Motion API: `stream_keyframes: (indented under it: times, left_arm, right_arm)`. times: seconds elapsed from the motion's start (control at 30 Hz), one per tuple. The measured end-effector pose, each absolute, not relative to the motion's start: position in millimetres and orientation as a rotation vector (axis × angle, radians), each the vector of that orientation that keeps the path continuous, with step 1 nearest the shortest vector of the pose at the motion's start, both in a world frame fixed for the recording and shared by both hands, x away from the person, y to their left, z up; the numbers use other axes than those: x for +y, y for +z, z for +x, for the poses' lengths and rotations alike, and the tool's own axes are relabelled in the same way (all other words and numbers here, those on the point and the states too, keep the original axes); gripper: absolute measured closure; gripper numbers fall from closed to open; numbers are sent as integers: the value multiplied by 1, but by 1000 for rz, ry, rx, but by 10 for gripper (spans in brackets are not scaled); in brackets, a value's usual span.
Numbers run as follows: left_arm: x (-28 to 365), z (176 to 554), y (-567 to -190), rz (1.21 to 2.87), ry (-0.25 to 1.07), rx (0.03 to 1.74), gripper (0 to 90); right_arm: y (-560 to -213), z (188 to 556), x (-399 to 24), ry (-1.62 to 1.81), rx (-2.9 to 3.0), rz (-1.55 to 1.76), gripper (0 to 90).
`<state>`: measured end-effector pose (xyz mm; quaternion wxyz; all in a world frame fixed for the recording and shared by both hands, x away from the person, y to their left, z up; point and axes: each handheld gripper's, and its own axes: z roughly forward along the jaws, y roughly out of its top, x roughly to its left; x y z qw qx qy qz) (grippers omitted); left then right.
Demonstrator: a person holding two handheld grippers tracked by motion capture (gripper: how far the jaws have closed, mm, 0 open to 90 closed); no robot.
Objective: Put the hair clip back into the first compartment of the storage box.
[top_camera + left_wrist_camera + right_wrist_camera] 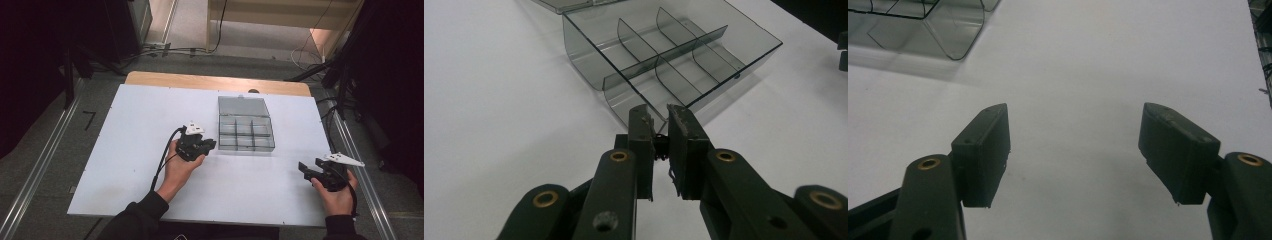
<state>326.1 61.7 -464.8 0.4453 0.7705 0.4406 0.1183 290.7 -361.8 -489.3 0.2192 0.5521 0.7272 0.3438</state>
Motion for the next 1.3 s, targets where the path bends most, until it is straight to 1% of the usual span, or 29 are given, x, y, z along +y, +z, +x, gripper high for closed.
stream_keyframes:
  times: [1.3]
  left_arm:
    - [31,366,-460,1920,327,1121,822]
  right_arm:
    - [-488,290,-362,962,2009,1526,272]
